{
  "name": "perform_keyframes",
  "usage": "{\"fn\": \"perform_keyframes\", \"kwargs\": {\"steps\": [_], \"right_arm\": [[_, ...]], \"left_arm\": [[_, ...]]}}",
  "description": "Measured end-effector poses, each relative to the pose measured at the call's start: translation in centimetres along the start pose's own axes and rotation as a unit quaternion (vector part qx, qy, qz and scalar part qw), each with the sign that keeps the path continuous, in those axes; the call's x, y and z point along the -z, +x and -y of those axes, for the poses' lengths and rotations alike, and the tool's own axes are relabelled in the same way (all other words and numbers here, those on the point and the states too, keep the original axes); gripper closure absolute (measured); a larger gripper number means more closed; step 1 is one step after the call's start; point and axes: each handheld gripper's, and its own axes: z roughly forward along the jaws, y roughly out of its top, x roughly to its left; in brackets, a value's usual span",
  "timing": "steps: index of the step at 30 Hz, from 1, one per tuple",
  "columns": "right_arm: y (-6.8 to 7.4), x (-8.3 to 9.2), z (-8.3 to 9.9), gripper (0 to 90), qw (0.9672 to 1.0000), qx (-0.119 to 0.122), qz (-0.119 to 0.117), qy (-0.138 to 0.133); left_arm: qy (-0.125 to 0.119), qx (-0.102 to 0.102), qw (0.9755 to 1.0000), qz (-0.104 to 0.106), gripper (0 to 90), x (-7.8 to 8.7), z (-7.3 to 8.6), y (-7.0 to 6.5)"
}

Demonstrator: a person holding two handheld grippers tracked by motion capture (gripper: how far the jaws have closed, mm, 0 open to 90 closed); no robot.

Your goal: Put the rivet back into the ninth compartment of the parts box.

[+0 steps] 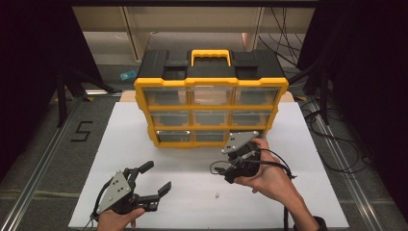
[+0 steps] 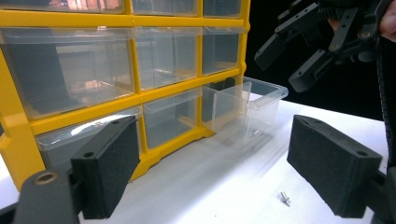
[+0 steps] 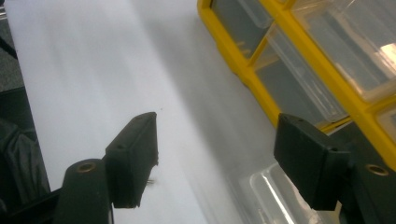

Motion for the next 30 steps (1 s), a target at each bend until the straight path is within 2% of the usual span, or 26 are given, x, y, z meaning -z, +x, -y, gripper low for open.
{"fn": "perform_keyframes", "kwargs": {"steps": [13, 20, 30], "right_arm": [[1.4, -2.1, 0.1, 31.4, 0.9991, 0.018, -0.023, 0.032], [2.6, -4.2, 0.4, 31.3, 0.9969, 0.027, -0.044, 0.06], [3.2, -6.1, 1.1, 31.0, 0.9932, 0.028, -0.066, 0.092]], "left_arm": [[0.0, -0.001, 1.0, 0.001, 16.4, 0.0, 0.0, 0.0], [0.0, -0.002, 1.0, 0.001, 16.4, 0.0, 0.0, 0.0], [-0.001, -0.001, 1.0, 0.001, 16.4, 0.0, 0.0, 0.0]]}}
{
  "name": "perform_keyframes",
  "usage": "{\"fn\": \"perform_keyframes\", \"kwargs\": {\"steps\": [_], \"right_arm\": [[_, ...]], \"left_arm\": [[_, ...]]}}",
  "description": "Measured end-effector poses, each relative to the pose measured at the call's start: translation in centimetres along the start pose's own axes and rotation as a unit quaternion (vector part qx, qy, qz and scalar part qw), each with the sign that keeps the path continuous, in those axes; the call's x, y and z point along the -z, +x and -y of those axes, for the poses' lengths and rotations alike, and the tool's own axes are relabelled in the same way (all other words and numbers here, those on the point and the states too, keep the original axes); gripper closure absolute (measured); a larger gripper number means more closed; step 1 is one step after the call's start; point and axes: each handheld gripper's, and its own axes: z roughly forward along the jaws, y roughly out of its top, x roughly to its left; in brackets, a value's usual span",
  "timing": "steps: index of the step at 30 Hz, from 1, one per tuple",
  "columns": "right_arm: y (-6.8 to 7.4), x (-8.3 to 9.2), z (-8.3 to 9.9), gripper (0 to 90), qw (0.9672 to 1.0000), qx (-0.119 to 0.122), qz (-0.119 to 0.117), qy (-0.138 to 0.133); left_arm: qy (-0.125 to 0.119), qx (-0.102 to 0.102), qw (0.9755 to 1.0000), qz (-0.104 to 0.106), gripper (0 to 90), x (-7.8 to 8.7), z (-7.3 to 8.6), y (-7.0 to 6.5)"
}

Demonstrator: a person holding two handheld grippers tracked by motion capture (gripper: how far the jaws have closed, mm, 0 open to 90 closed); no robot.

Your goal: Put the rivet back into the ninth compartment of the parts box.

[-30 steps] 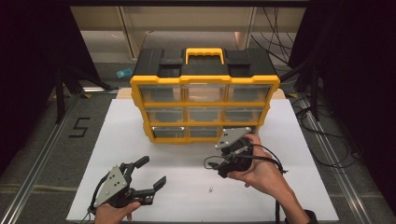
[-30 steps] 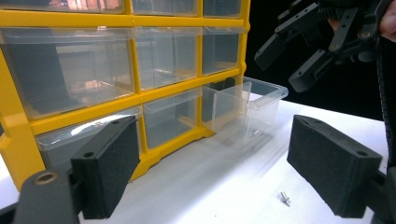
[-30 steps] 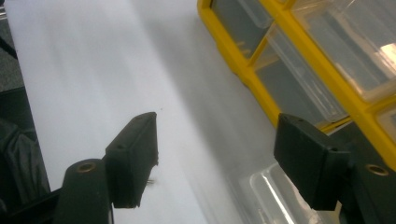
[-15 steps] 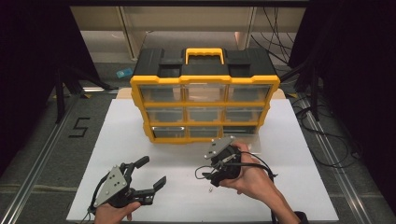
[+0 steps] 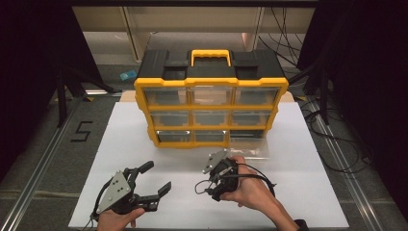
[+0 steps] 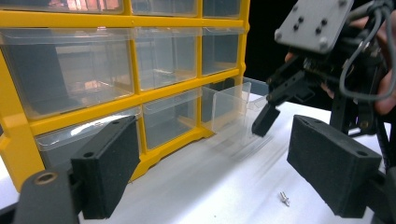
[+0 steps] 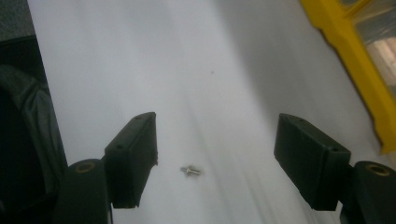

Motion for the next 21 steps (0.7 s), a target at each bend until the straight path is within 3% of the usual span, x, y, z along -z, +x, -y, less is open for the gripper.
{"fn": "perform_keyframes", "kwargs": {"steps": [11, 17, 21], "right_arm": [[0.1, -2.5, 0.9, 33.3, 0.9984, -0.011, -0.017, 0.053], [-0.2, -3.5, 1.4, 36.3, 0.9956, -0.016, -0.033, 0.087], [-0.7, -4.1, 1.8, 38.8, 0.9943, -0.005, -0.026, 0.103]], "left_arm": [[0.0, -0.001, 1.0, 0.0, 16.3, 0.0, 0.0, 0.0], [0.0, 0.0, 1.0, 0.0, 16.3, 0.0, 0.0, 0.0], [0.0, -0.001, 1.0, 0.0, 16.3, 0.0, 0.0, 0.0]]}}
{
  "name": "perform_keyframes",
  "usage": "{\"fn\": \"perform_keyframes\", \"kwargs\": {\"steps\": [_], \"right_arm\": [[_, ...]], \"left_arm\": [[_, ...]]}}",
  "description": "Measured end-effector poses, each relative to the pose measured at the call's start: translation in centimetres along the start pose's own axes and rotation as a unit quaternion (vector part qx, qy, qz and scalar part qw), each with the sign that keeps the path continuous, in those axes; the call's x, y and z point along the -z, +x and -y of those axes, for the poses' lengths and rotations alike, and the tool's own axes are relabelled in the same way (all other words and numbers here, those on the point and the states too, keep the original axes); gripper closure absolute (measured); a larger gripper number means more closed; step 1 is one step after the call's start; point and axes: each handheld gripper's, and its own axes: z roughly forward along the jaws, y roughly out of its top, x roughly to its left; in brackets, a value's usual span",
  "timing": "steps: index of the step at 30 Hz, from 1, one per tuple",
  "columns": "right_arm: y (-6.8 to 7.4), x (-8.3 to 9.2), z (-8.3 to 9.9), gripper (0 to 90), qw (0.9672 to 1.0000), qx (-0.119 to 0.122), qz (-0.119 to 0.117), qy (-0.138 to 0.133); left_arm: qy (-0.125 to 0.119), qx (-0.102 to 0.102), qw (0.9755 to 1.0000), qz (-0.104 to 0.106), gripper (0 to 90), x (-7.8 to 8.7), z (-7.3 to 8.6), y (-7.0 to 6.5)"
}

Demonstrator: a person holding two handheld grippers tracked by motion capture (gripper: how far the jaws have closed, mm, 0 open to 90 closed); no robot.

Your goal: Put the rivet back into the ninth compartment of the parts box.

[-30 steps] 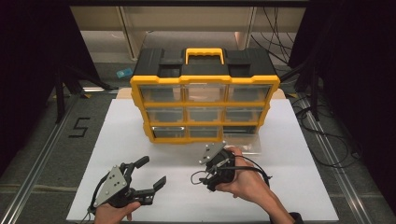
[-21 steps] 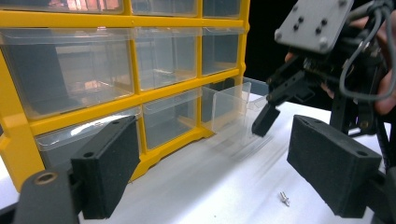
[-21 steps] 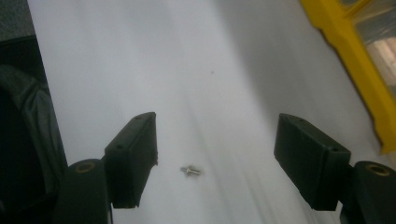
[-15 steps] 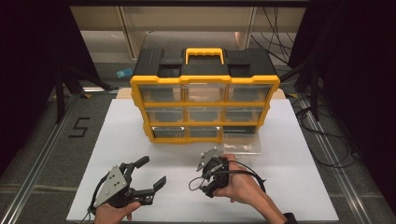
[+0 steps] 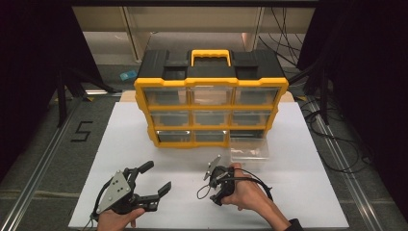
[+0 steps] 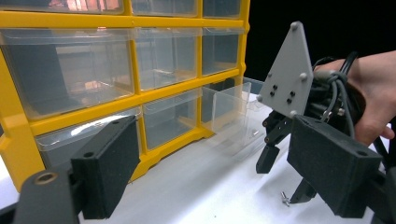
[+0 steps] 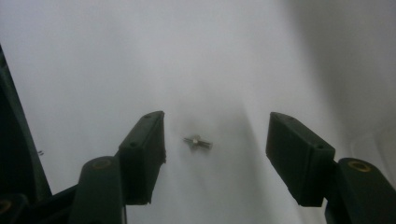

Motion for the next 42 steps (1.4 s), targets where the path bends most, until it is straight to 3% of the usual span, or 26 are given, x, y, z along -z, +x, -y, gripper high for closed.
{"fn": "perform_keyframes", "kwargs": {"steps": [2, 3, 4, 10, 12, 18, 20, 21, 23, 25, 33, 36, 42], "right_arm": [[-0.1, -0.4, 0.1, 40.4, 1.0, -0.002, -0.003, -0.004], [0.0, -0.4, 0.1, 41.7, 0.9999, -0.007, -0.003, 0.012], [-0.2, -0.6, 0.1, 43.3, 1.0, 0.006, -0.002, -0.003], [-0.1, -1.2, 0.2, 54.1, 0.9999, -0.008, -0.006, 0.013], [-0.2, -1.3, 0.2, 56.5, 0.9998, 0.0, -0.014, 0.012], [-0.2, -1.2, 0.2, 72.2, 0.9997, -0.006, -0.017, 0.014], [-0.2, -1.3, 0.2, 75.3, 0.9997, 0.003, -0.019, 0.012], [-0.4, -1.4, 0.3, 78.0, 0.9996, 0.021, -0.015, 0.007], [-0.4, -1.3, 0.3, 80.4, 0.9996, 0.014, -0.017, 0.017], [-0.2, -1.1, 0.3, 80.8, 0.9996, -0.001, -0.022, 0.019], [-0.2, -1.0, 0.2, 81.0, 0.9996, 0.016, -0.022, 0.014], [-0.1, -0.9, 0.2, 81.0, 0.9996, 0.011, -0.023, 0.015], [-0.3, 0.8, 0.1, 81.1, 0.9997, 0.007, -0.021, -0.007]], "left_arm": [[0.0, 0.0, 1.0, 0.0, 16.4, 0.0, 0.0, 0.0], [0.0, 0.0, 1.0, 0.0, 16.3, 0.0, 0.0, 0.0], [0.0, 0.0, 1.0, 0.0, 16.4, 0.0, 0.0, 0.0], [0.0, 0.0, 1.0, 0.0, 16.3, 0.0, 0.0, 0.0], [0.0, 0.0, 1.0, 0.0, 16.3, 0.0, 0.0, 0.0], [0.001, 0.0, 1.0, 0.0, 16.4, 0.0, 0.0, 0.0], [0.001, 0.001, 1.0, -0.001, 16.4, 0.0, 0.0, 0.0], [0.001, 0.0, 1.0, -0.001, 16.4, 0.0, 0.0, 0.0], [0.001, 0.0, 1.0, 0.0, 16.4, 0.0, 0.0, 0.0], [0.001, 0.0, 1.0, 0.0, 16.5, 0.0, 0.0, -0.1], [0.001, 0.0, 1.0, 0.0, 16.5, 0.0, 0.0, 0.0], [0.001, -0.001, 1.0, 0.0, 16.5, 0.0, 0.0, 0.0], [0.0, 0.0, 1.0, -0.001, 16.5, 0.0, 0.0, 0.0]]}}
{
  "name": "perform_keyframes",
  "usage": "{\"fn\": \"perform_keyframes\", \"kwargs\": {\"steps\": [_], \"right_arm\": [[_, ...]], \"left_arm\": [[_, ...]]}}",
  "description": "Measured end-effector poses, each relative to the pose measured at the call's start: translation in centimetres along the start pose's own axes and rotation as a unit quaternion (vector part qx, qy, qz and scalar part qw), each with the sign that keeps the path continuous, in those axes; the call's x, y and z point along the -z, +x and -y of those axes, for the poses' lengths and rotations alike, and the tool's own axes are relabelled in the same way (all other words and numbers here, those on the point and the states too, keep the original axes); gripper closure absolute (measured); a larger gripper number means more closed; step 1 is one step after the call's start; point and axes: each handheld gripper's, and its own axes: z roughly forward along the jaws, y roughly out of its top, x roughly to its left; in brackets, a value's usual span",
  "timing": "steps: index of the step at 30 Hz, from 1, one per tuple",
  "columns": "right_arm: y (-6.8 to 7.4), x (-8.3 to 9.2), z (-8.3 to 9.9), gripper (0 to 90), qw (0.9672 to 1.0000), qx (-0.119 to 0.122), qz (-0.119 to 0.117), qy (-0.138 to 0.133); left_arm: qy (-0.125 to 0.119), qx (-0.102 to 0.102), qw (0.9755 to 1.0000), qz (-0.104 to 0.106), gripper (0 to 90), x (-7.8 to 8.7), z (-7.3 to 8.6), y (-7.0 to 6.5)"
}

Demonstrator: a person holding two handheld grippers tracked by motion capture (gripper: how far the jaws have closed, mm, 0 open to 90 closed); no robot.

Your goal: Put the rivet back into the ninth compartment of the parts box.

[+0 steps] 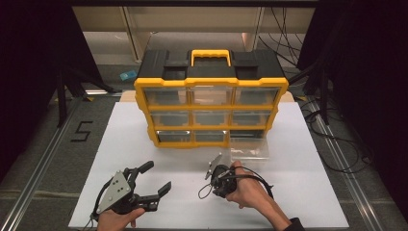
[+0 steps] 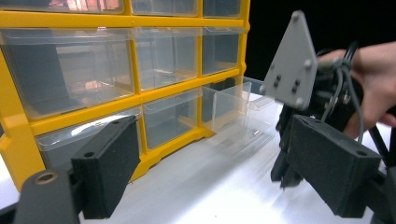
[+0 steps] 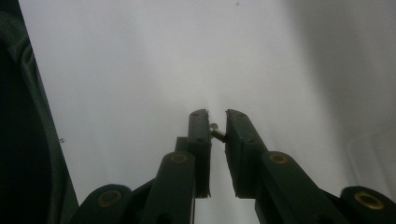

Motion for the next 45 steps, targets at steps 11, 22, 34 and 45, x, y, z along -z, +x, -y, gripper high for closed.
{"fn": "perform_keyframes", "kwargs": {"steps": [11, 22, 34, 45], "right_arm": [[-0.7, 3.5, 0.4, 81.0, 0.9978, -0.021, 0.012, -0.061], [-1.9, 7.4, 1.4, 81.0, 0.9913, -0.039, 0.044, -0.118], [-3.6, 10.5, 3.3, 81.0, 0.981, -0.075, 0.079, -0.16], [-5.3, 10.8, 4.6, 81.0, 0.9728, -0.105, 0.105, -0.178]], "left_arm": [[0.0, 0.001, 1.0, 0.0, 16.5, 0.0, 0.0, 0.0], [0.0, 0.0, 1.0, 0.0, 16.5, 0.0, 0.0, 0.0], [0.0, 0.0, 1.0, 0.0, 16.5, 0.0, 0.0, 0.0], [0.0, 0.0, 1.0, 0.0, 16.5, 0.0, 0.0, 0.0]]}}
